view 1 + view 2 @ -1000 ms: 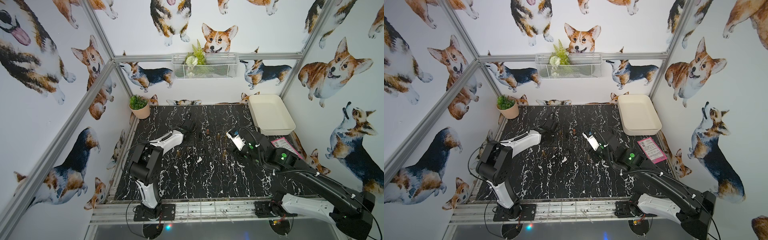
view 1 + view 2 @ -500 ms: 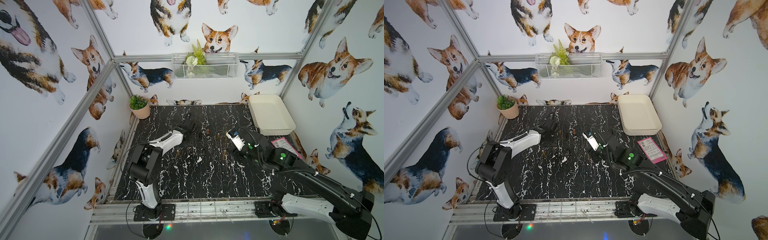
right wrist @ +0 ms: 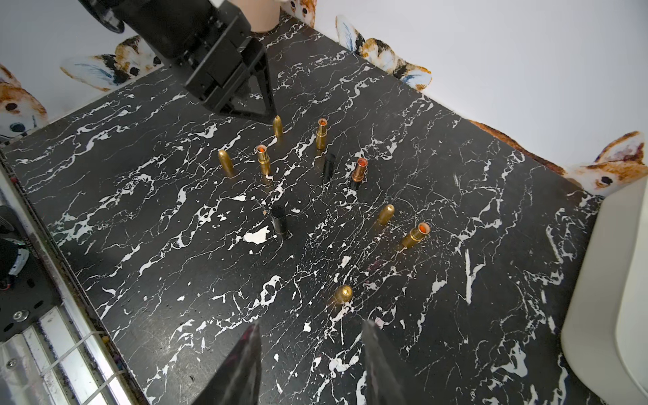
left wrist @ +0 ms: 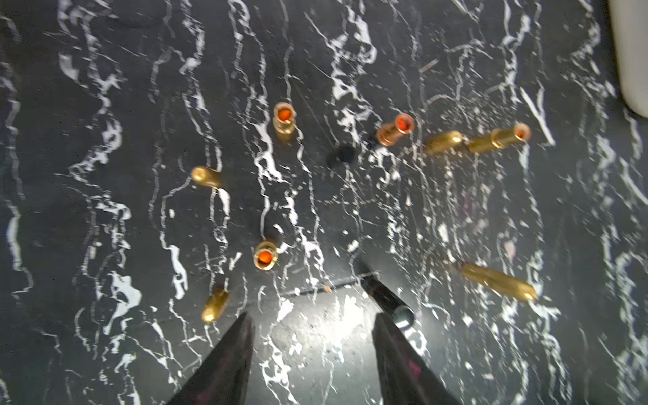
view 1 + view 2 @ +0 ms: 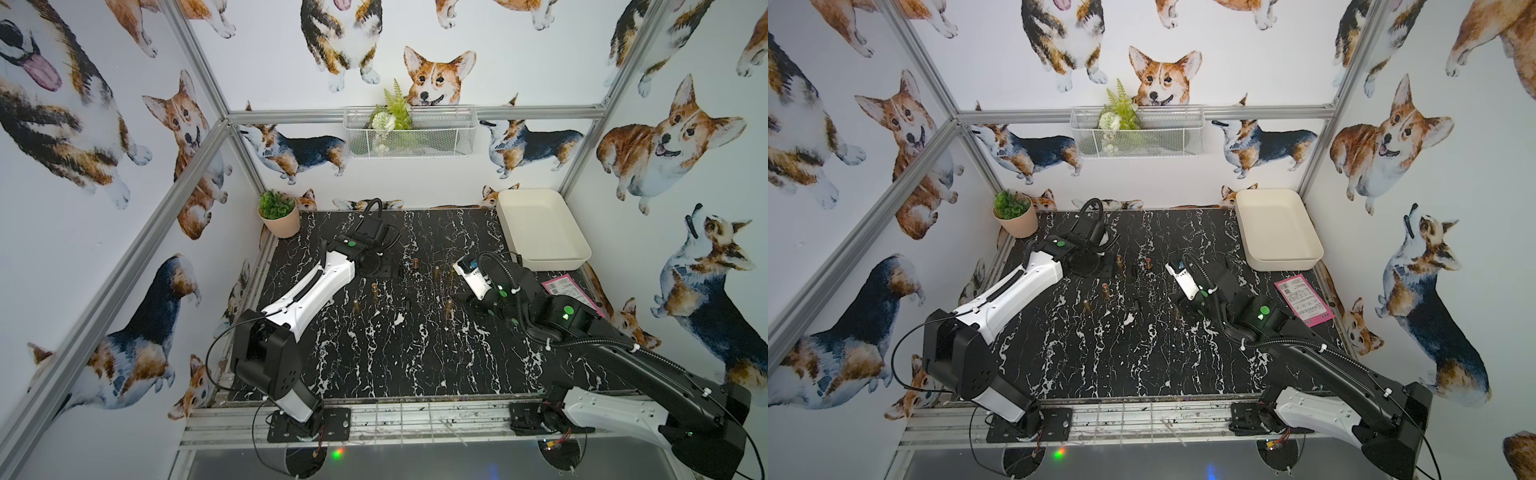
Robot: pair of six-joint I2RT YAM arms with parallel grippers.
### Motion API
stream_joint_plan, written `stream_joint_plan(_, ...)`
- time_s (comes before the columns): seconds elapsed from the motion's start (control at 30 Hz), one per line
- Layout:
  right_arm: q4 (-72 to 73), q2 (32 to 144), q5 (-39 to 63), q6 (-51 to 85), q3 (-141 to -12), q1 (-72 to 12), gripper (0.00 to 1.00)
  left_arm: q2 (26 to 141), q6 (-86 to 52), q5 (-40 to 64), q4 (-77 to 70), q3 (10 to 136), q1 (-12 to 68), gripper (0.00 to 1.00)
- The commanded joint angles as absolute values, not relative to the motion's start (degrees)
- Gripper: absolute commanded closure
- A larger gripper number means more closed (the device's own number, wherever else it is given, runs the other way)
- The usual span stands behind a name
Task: Open the lipstick cap
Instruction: Pick up the lipstick at the center of the board.
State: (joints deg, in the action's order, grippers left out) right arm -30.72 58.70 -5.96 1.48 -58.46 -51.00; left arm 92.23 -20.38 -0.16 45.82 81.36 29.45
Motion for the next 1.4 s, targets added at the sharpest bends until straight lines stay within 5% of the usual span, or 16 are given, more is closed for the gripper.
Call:
stream_joint_plan(0.0, -29.27, 58.97, -5.57, 2.38, -59.17, -51.17, 0.51, 93.52, -19.78, 7.95, 53.3, 84.78, 32.49, 0.42)
stream_joint_plan(0.43, -31.03, 55.4, -7.07, 3.5, -57.5, -51.15, 0.51, 104.02, -20.67, 6.6, 54.73, 90.88, 41.4, 0.41)
stream_joint_plan(1.37, -31.53, 53.35, -8.26, 4.83, -54.89, -51.15, 0.51, 110.71, -20.83, 3.33, 55.9, 90.87, 39.98, 0.48)
